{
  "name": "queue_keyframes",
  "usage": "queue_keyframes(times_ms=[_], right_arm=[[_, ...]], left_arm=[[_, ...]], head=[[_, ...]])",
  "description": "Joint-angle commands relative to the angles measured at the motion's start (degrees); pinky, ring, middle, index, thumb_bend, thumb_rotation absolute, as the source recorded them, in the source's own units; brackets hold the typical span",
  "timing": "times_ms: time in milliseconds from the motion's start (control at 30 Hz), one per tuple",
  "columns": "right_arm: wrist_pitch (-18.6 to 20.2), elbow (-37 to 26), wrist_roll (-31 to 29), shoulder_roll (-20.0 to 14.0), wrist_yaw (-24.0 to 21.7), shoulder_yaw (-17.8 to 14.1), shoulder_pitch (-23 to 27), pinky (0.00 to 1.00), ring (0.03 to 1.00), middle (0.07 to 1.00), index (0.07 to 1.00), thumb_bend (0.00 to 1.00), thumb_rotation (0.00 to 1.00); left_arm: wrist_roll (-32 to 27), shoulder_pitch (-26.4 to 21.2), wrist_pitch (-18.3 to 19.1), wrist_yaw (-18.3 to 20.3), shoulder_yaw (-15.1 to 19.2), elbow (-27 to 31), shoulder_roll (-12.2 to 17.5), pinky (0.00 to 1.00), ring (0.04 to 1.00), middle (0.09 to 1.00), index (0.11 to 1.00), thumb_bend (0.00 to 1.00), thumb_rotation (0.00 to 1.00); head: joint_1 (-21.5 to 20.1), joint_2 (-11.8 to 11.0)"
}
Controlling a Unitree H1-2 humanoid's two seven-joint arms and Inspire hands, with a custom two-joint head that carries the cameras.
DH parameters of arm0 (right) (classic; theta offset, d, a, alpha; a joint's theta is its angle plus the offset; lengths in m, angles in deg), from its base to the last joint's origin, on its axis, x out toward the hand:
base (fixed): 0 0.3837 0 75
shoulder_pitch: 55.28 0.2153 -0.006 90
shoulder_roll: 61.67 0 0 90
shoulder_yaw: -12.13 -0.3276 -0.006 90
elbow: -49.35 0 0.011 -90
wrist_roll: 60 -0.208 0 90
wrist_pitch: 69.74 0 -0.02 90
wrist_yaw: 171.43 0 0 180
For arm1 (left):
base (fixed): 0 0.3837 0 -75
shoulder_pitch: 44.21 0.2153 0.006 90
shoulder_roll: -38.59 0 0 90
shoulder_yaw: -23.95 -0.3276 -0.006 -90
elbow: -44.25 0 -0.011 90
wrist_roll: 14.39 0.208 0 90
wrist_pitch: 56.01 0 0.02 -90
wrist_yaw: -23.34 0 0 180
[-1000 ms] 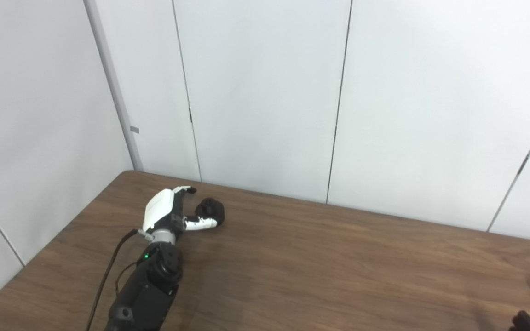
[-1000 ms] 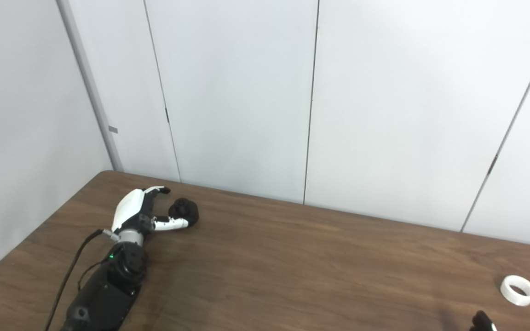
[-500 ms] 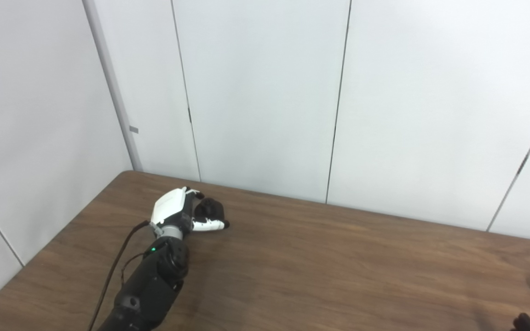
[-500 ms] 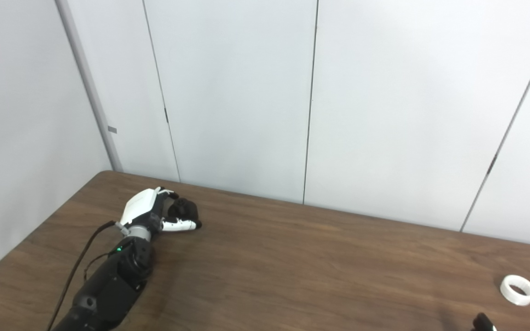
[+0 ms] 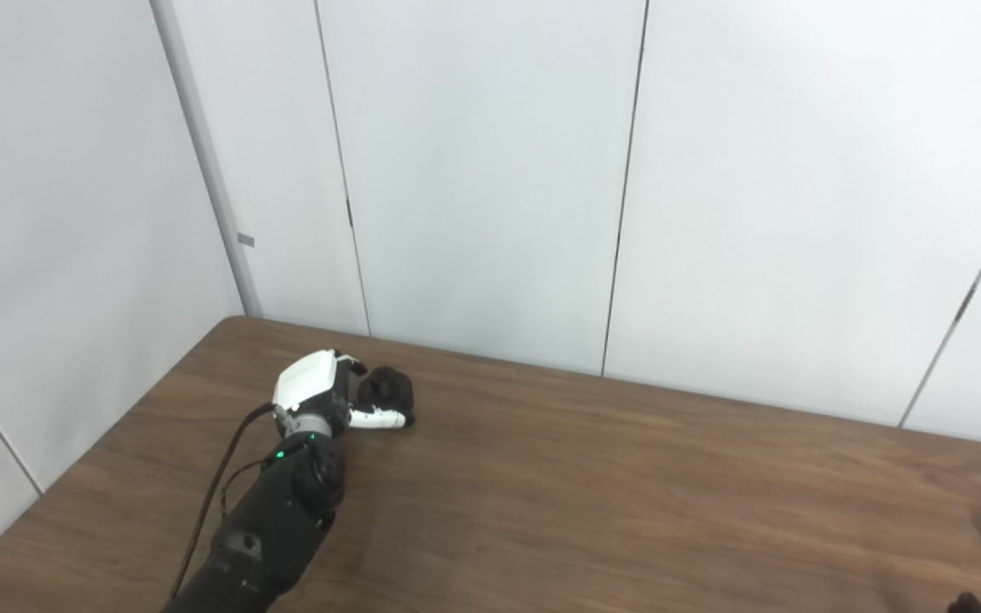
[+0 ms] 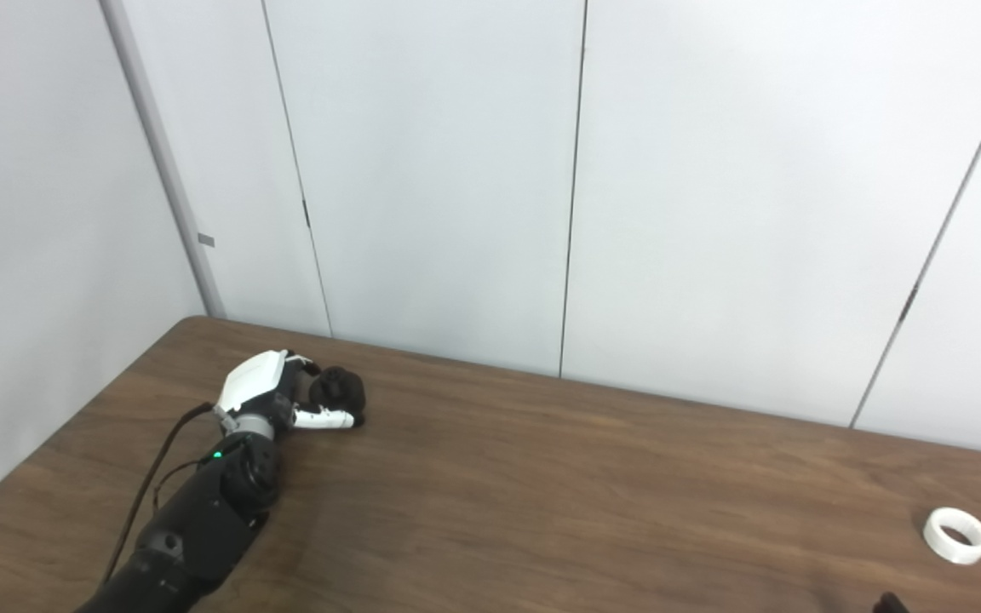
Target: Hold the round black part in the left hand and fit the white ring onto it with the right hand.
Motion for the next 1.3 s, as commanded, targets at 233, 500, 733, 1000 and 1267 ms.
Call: queue_keyframes(times_ms=[233,500,733,1000,1267], right_arm=[[-0.2,1.0,-0.4,0.6,-0.1,0.2,-2.5,1.0,1.0,0.99,0.973,0.58,1.0],[0.5,0.6,-0.8,0.7,0.0,0.2,-2.4,1.0,1.0,0.996,0.977,0.56,1.0],[-0.2,1.5,-0.9,0.5,-0.3,0.1,-2.0,1.0,1.0,0.998,0.981,0.56,1.0],[0.8,1.4,-0.9,0.5,-0.1,0.0,-1.6,1.0,1.0,0.988,0.973,0.61,1.0],[1.1,1.0,-1.4,0.7,-0.1,-0.1,-1.8,1.0,1.0,0.99,0.971,0.59,1.0]], left_arm=[[-0.3,-3.0,-0.4,-1.3,1.3,1.5,1.2,1.0,1.0,0.958,0.798,0.92,0.38],[-0.3,-3.0,-0.2,-0.9,0.9,1.8,1.1,1.0,0.998,0.94,0.787,0.91,0.37],[-0.7,-3.1,0.1,-0.8,1.2,1.6,1.0,1.0,0.988,0.92,0.756,0.92,0.36],[-1.2,-3.2,-0.6,-0.5,1.5,1.6,1.1,1.0,0.976,0.897,0.728,0.92,0.34],[-1.2,-3.4,-0.3,-0.2,1.4,1.4,1.2,1.0,0.979,0.895,0.719,0.9,0.31]], head=[[0.1,0.2],[0.0,0.3],[0.0,0.4],[0.0,0.5],[0.0,0.4]])
